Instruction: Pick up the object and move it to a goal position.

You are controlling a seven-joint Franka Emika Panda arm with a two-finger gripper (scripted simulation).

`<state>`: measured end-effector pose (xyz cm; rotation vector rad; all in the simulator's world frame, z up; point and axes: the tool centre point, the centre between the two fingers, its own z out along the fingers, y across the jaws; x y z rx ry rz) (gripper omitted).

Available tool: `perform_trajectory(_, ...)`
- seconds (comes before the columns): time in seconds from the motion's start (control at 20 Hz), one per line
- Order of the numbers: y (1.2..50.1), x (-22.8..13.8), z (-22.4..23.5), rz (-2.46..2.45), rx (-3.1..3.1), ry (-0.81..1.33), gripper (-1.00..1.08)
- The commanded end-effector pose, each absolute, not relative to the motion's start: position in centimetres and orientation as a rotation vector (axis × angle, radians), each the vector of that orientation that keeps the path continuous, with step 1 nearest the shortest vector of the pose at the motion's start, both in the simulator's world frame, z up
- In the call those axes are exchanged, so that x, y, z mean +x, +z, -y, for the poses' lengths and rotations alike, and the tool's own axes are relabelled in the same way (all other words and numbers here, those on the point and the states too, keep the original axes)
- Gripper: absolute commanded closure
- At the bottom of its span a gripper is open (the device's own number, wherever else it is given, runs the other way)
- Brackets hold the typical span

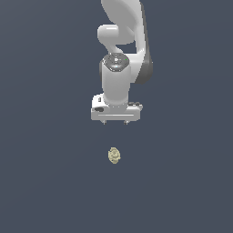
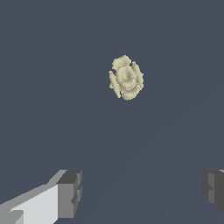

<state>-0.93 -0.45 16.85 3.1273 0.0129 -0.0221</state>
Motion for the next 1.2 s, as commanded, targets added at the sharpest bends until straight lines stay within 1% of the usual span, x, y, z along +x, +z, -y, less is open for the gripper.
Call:
perform_trajectory(0.0,16.9,-0.9,0.4,-0.013,3.127,-0.022,-0.92)
perform_trajectory(0.5,18.1,-0.4,-2.0,-0.085,3.123,-0.016,-0.92)
perform_trajectory(0.8,17.8,-0.1,-1.9,-0.093,3.123,-0.016,-0.92)
perform_trajectory(1.15,16.6,1.7,-1.5,-0.159,3.121,-0.014,-0.92)
